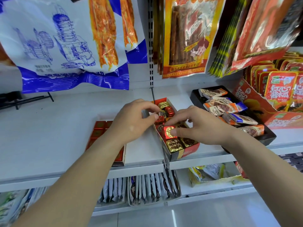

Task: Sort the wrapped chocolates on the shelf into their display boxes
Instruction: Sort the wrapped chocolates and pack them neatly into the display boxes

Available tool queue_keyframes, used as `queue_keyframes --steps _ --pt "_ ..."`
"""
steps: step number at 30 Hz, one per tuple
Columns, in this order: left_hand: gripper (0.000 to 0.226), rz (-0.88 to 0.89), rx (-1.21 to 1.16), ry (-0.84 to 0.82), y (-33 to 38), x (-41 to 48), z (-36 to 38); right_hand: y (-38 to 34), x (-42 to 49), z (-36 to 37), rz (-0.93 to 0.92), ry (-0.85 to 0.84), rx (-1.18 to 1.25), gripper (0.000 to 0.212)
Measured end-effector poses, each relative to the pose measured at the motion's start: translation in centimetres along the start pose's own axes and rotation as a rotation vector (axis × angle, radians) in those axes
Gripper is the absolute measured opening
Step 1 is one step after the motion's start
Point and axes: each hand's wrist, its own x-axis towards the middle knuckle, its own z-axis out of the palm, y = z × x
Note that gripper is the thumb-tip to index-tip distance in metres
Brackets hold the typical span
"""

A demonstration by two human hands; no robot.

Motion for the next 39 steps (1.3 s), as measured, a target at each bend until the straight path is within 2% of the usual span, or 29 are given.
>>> queue_keyframes --steps 3,7,13,16,19,22,26,30,32,35,36,39 --pt "0.029 -0.046 0.033 -0.071 0.1 0.6 1.1 0.4 0.4 -0.3 -0.012 -0.051 -0.045 0.024" --pt "0.032 -0.142 0.024 -0.058 0.6 1.2 1.1 0.9 0.8 -0.6 -0.015 -0.094 -0.071 0.023" --pt "0.031 -0.104 0.117 -0.058 0.9 1.4 1.1 0.8 1.2 -0.1 -0.027 -0.078 -0.091 0.017" --pt "0.026 -0.028 0.057 0.052 1.1 1.1 0.2 0.7 1.0 -0.3 0.04 0.089 0.072 0.009" --pt "0.027 0.03 -0.133 0.14 1.6 0.4 -0.6 0.1 1.2 -0.3 0.086 0.322 0.153 0.021" --pt "0.03 0.075 -0.285 0.143 2.2 -0.1 -0.4 -0.7 1.5 -0.2 0.089 0.317 0.199 0.028" --pt "0.031 0.093 -0.357 0.134 2.6 -0.1 -0.2 -1.3 1.1 -0.4 0.086 0.268 0.432 0.025" --pt "0.029 0.052 -0.396 0.072 2.5 0.2 -0.2 -0.8 1.1 -0.3 0.139 0.322 0.468 0.02" --pt "0.024 -0.007 -0.323 0.062 2.0 0.3 -0.1 -0.4 0.9 -0.3 0.159 0.399 0.456 0.016" --pt "0.007 -0.041 0.091 -0.036 1.2 0.4 0.4 0.1 0.2 -0.1 0.156 0.409 0.434 0.013" --pt "0.007 -0.053 0.152 -0.084 1.1 0.4 0.5 0.2 0.0 0.2 0.148 0.386 0.41 0.012" --pt "0.017 -0.074 0.155 -0.182 1.3 0.4 0.4 0.6 -0.1 0.9 0.132 0.322 0.327 0.013"
